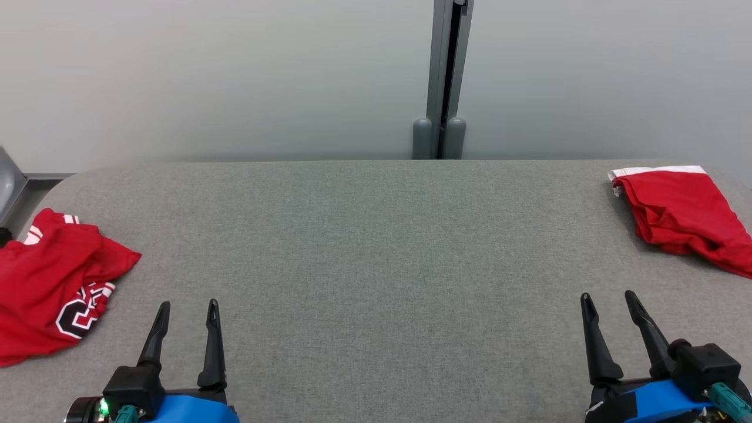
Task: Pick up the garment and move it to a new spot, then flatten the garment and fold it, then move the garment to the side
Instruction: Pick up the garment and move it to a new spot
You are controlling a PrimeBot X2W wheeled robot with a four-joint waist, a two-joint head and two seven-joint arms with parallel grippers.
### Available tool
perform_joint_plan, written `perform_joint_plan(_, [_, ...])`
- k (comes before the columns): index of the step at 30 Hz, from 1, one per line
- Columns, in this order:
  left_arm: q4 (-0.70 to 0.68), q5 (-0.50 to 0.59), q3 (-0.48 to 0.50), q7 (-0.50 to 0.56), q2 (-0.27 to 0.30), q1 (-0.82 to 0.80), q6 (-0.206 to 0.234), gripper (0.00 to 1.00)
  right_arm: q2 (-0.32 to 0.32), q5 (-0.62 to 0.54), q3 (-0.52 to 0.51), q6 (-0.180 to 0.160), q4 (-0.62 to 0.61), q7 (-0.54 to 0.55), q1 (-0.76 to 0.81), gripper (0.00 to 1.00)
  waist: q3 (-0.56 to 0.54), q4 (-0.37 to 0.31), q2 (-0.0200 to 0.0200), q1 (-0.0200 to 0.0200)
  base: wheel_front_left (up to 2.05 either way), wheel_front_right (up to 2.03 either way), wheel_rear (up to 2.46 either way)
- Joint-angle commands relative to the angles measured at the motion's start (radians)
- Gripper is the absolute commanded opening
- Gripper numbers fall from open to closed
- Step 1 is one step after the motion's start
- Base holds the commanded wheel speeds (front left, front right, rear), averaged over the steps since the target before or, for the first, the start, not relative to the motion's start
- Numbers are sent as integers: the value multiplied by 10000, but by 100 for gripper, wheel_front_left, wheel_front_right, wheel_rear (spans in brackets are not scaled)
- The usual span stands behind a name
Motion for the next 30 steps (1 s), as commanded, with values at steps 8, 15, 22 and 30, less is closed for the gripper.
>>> perform_joint_plan(8, [-14, -16, 40, -29, 122, -65, 89, 100, 24, 88, 204, 5, 85, 37, 167, 100, -31, 375, 0, 0, 0, 0, 0])
perform_joint_plan(15, [-66, -34, 75, -29, 157, -122, 152, 100, 21, 191, 350, 5, 178, -32, 101, 100, 44, 887, 0, 0, 0, 0, 0])
perform_joint_plan(22, [-70, -120, 146, -29, 186, -99, 240, 100, 19, 348, 483, 5, 345, -128, 42, 100, 105, 1652, 0, 0, 0, 0, 0])
perform_joint_plan(30, [-169, -110, 298, -29, 292, 6, 397, 100, 18, 423, 594, 5, 531, -212, 8, 100, 112, 2659, 0, 0, 0, 0, 0])
